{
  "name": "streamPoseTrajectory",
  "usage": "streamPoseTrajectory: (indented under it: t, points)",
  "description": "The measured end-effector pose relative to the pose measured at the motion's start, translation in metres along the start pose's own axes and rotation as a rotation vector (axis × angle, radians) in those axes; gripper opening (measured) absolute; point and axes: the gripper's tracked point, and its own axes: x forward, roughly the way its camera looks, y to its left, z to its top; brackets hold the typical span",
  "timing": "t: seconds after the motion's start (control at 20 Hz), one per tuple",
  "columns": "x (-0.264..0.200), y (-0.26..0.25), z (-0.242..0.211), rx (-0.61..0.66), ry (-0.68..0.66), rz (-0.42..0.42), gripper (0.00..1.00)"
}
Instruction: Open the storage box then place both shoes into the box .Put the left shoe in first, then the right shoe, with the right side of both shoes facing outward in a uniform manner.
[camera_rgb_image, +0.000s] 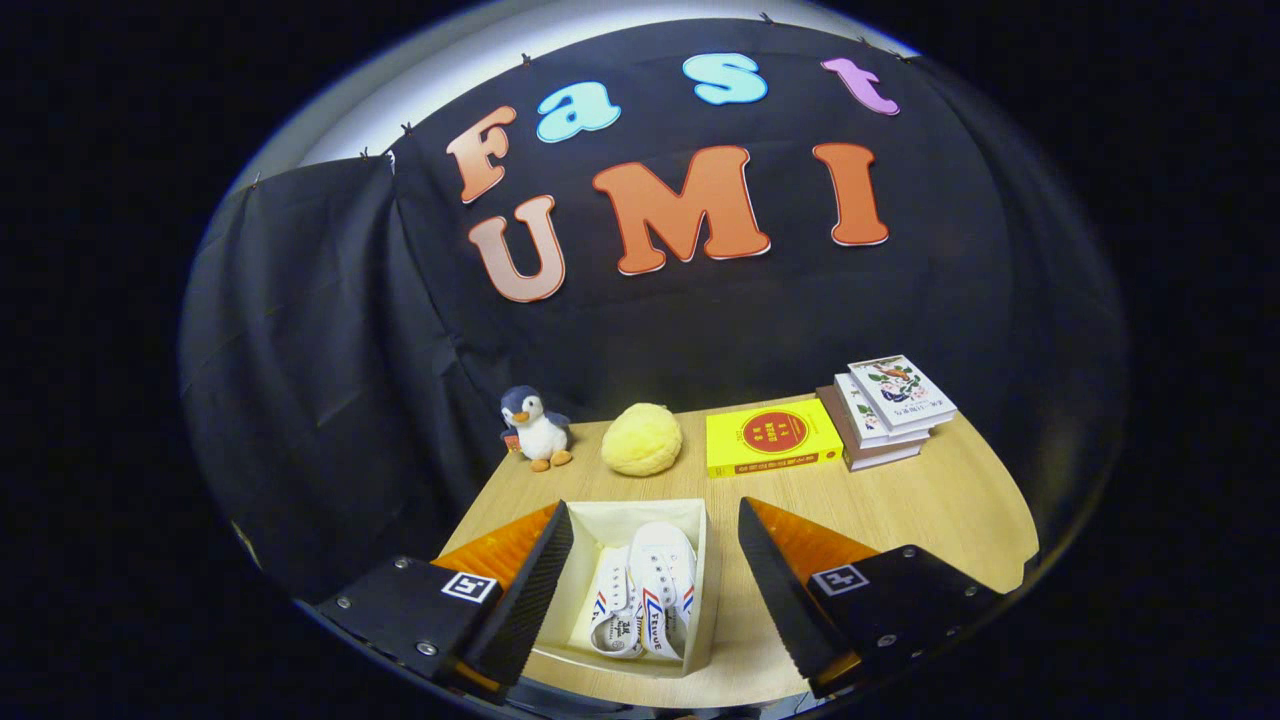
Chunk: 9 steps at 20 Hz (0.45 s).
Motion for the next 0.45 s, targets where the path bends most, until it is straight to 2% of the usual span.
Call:
streamPoseTrajectory:
  t: [0.45]
  points:
    - [-0.035,-0.036,0.022,-0.033,-0.108,-0.101,0.98]
